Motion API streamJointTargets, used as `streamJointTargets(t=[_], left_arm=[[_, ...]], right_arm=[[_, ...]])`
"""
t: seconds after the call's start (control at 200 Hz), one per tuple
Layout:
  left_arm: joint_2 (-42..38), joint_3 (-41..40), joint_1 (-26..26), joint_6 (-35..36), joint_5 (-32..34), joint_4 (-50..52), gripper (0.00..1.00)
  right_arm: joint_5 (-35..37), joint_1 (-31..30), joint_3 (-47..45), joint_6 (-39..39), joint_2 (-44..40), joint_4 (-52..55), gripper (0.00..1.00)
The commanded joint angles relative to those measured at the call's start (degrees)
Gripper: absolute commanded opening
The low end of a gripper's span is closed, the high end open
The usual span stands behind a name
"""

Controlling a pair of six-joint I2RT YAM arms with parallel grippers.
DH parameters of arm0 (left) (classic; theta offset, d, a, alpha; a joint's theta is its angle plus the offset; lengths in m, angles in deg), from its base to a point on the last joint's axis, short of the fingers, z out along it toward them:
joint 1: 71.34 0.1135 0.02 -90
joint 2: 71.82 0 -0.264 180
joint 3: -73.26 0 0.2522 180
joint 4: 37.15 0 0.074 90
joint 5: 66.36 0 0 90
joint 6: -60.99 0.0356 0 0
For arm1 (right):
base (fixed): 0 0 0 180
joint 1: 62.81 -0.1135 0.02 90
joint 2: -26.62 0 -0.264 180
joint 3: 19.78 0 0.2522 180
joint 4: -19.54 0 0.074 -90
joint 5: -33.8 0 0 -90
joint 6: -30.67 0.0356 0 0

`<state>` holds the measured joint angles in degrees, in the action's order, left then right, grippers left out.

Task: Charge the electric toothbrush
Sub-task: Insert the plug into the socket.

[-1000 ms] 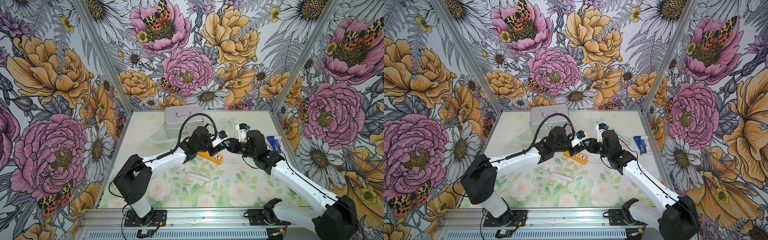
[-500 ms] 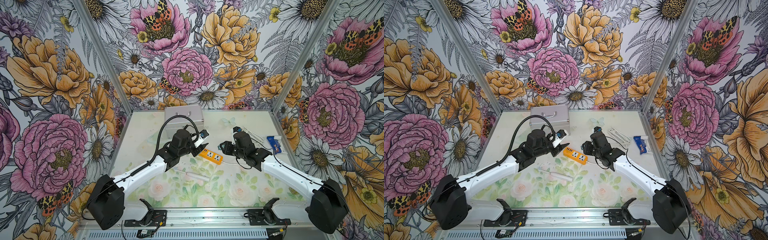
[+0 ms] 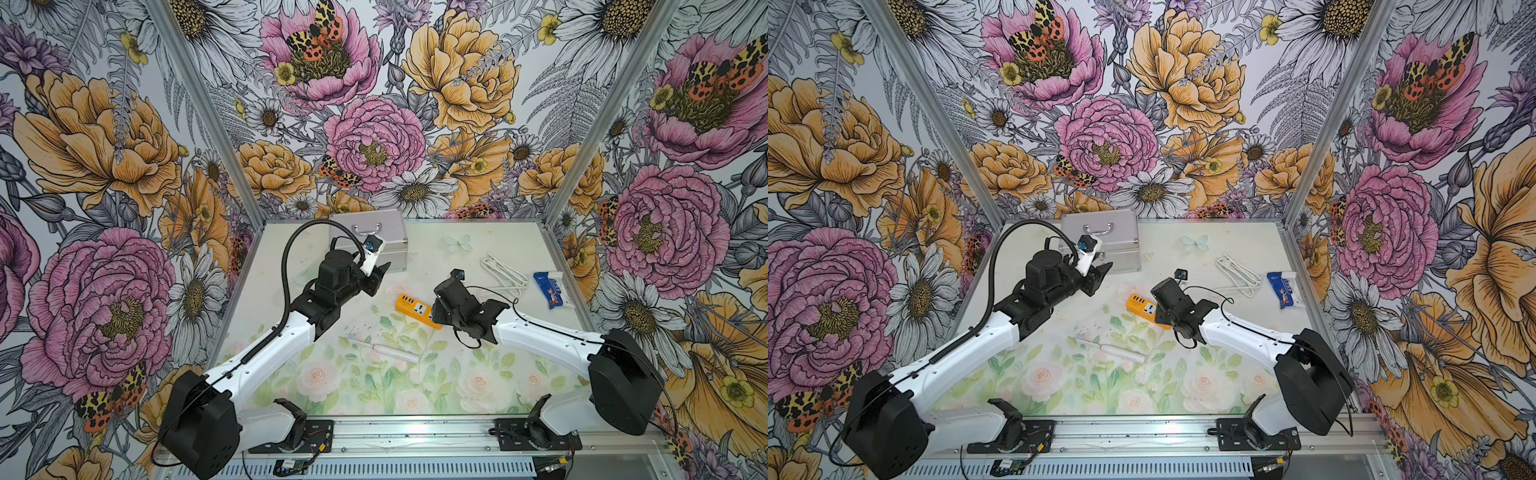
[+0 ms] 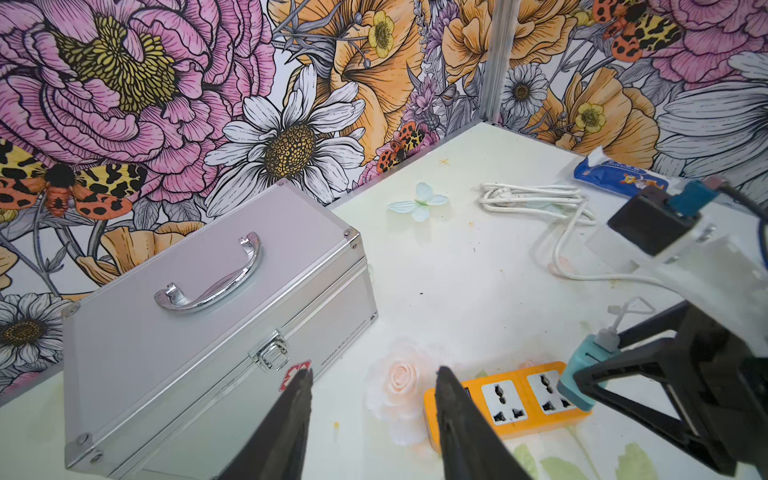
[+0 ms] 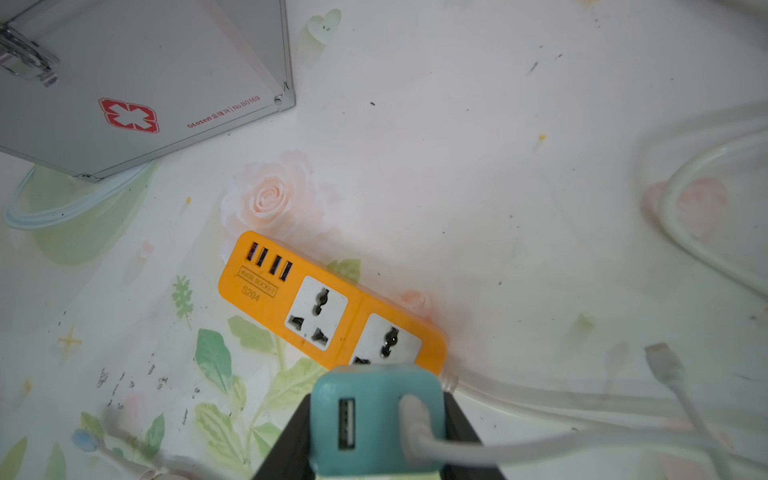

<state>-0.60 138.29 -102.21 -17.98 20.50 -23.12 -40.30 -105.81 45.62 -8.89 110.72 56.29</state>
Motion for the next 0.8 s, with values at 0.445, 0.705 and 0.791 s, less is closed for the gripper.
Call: streamJointTargets(t=[0.445,0.705,0.791], left_arm=[[-0.88,-4.05,0.33,-2.86,1.49,-5.01,0.50],[-2.79,-5.36,0.35,-1.89,1.38,-5.59,0.56],[-3.06,-5.50,0.32,-1.56,1.61,-5.68,0.56]], right_arm=[[5.69,-2.11,5.95,9.66,6.71,2.34,0.00],[6.90,-4.13,5.94,12.14,8.20,4.84,0.00],[7.51,-4.50,5.89,13.06,7.89,6.14,0.00]])
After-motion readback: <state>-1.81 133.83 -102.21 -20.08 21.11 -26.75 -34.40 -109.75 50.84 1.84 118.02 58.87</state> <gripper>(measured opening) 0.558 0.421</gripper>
